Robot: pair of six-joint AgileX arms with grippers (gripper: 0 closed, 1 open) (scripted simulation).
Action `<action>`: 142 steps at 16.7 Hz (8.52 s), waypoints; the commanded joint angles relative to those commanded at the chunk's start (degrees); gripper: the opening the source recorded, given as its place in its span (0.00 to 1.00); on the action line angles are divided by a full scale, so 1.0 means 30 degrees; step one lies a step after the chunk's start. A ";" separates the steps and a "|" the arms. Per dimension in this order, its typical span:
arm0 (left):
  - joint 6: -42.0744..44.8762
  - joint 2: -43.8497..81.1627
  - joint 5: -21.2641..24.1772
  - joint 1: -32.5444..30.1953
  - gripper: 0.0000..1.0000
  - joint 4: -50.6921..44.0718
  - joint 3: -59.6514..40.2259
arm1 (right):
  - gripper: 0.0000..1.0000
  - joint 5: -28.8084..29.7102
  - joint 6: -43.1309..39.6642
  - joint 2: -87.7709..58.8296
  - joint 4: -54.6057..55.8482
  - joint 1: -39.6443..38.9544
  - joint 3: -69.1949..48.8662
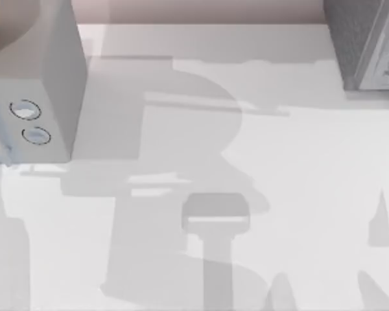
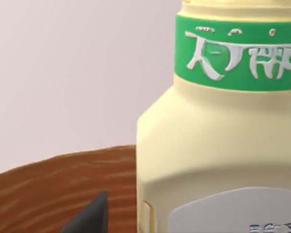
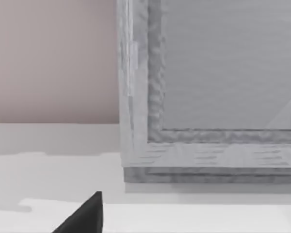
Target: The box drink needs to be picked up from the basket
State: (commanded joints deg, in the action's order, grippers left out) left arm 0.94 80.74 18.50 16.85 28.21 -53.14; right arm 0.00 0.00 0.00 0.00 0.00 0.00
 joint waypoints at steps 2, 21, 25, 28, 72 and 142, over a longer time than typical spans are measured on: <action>-0.0035 0.0247 -0.0033 -0.0027 1.00 -0.0058 -0.0067 | 1.00 0.0000 0.0000 0.0000 0.0000 0.0000 0.0000; -0.0069 0.3804 -0.0788 -0.0828 0.70 0.0220 -0.3174 | 1.00 0.0000 0.0000 0.0000 0.0000 0.0000 0.0000; -0.0069 0.3804 -0.0788 -0.0828 0.40 0.0220 -0.3174 | 1.00 0.0000 0.0000 0.0000 0.0000 0.0000 0.0000; -0.0069 0.3804 -0.0788 -0.0828 0.17 0.0220 -0.3174 | 1.00 0.0000 0.0000 0.0000 0.0000 0.0000 0.0000; -0.0068 0.0435 -0.1495 -0.1436 0.00 -1.1119 -1.1507 | 1.00 0.0000 0.0000 0.0000 0.0000 0.0000 0.0000; -0.0255 -0.3393 0.0812 0.7337 0.00 1.3359 1.6512 | 1.00 0.0000 0.0000 0.0000 0.0000 0.0000 0.0000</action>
State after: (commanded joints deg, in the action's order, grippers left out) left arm 0.17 70.56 20.93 38.86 68.29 -3.61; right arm 0.00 0.00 0.00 0.00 0.00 0.00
